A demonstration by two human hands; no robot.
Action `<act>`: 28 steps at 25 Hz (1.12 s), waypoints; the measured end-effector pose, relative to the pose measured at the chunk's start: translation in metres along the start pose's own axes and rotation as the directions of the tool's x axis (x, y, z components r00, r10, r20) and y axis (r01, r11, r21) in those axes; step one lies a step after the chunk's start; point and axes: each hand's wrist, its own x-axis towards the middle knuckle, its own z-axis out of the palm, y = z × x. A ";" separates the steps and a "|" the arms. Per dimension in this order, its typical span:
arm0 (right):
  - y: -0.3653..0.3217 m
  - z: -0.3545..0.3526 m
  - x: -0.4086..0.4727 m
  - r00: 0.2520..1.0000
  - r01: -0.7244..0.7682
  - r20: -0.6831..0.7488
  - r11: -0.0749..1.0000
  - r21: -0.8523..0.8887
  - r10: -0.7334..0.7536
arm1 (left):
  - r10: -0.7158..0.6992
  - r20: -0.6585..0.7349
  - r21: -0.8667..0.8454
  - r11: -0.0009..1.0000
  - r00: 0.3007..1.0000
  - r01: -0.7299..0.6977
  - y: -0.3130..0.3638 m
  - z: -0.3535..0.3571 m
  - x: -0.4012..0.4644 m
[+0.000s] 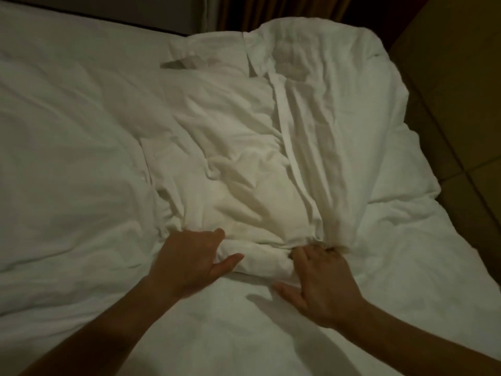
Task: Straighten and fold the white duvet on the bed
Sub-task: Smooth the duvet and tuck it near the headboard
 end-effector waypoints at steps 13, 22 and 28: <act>0.074 -0.097 0.172 0.873 0.485 0.104 0.869 -0.099 -0.476 | -0.240 -0.227 -0.316 0.935 0.944 0.161 0.112 0.008 0.098; 0.176 -0.100 0.194 0.754 0.654 0.047 0.743 -0.142 -0.655 | -0.541 -0.157 -0.133 0.841 0.826 0.525 0.193 0.039 0.150; 0.276 -0.116 0.097 0.945 0.312 0.152 0.938 -0.152 -0.290 | -0.387 -0.090 -0.072 0.921 0.918 0.382 0.226 0.045 0.166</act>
